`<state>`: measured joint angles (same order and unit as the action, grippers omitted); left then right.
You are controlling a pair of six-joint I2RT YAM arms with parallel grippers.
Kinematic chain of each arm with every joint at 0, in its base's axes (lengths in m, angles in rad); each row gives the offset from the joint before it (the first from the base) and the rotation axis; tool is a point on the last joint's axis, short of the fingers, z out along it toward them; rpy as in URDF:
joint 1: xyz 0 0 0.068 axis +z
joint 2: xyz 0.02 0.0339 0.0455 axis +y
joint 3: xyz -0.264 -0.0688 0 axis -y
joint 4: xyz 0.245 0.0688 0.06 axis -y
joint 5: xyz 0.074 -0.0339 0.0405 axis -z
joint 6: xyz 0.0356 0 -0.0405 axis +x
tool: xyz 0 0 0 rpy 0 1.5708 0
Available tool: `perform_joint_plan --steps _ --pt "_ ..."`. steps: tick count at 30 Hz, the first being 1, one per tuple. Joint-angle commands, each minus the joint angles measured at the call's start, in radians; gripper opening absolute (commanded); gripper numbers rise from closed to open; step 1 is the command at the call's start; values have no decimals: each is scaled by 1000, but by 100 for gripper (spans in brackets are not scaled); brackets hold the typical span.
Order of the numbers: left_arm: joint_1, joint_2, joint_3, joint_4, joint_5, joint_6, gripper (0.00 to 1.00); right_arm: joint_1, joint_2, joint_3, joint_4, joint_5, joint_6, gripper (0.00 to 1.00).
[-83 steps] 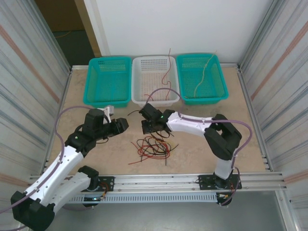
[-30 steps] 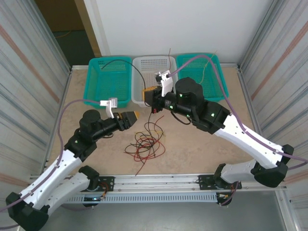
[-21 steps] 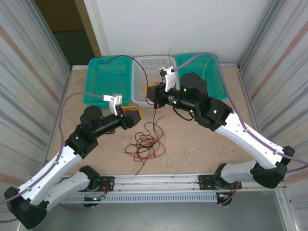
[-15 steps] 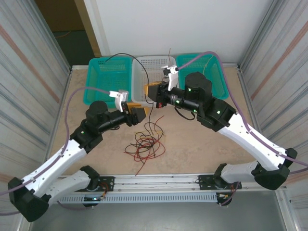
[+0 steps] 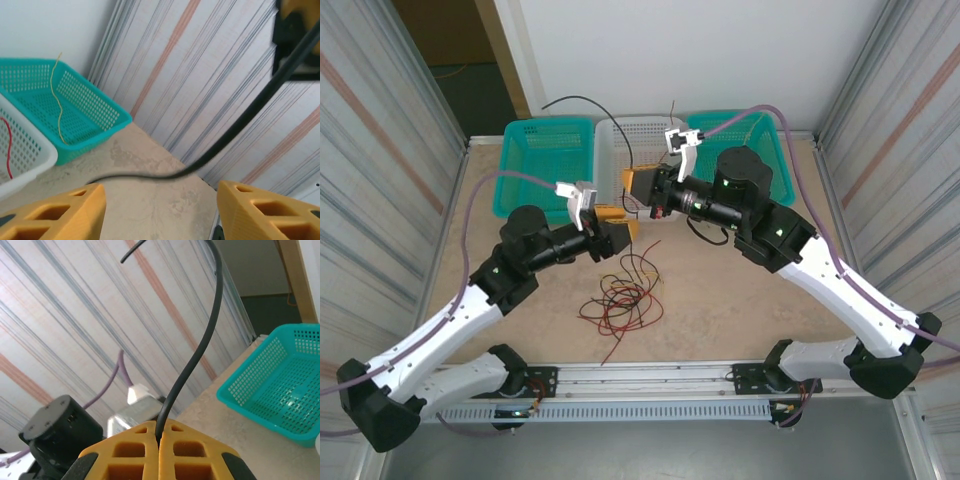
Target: Untangle the cables
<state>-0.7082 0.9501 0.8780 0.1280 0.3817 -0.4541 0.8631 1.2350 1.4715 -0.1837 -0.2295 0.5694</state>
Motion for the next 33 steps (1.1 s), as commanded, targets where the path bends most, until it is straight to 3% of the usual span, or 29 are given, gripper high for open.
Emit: perform_joint_plan --steps 1,4,8,14,16,19,22,23,27,33 --pt "-4 -20 51 1 -7 75 60 -6 -17 -15 47 -30 39 3" --pt "-4 -17 68 -1 4 89 51 -10 -15 -20 46 -32 53 3" --pt "-4 -8 74 4 -1 94 25 -14 -25 -31 43 -22 62 4" --pt "-4 3 79 -18 -67 83 2 -32 -47 -51 19 -3 70 10" --pt "-4 6 88 -40 -95 86 0 -39 -60 -61 -1 18 70 19" --pt "-4 20 126 -116 -169 117 0 -59 -90 -84 -65 93 62 47" --pt "11 49 183 -231 -284 163 0 -110 -137 -137 -117 143 72 60" --pt "29 67 209 -271 -315 175 0 -128 -151 -152 -144 157 77 69" --pt "142 150 329 -413 -376 217 0 -161 -186 -209 -229 193 84 70" --pt "342 287 486 -440 -359 278 0 -160 -206 -322 -226 158 148 68"
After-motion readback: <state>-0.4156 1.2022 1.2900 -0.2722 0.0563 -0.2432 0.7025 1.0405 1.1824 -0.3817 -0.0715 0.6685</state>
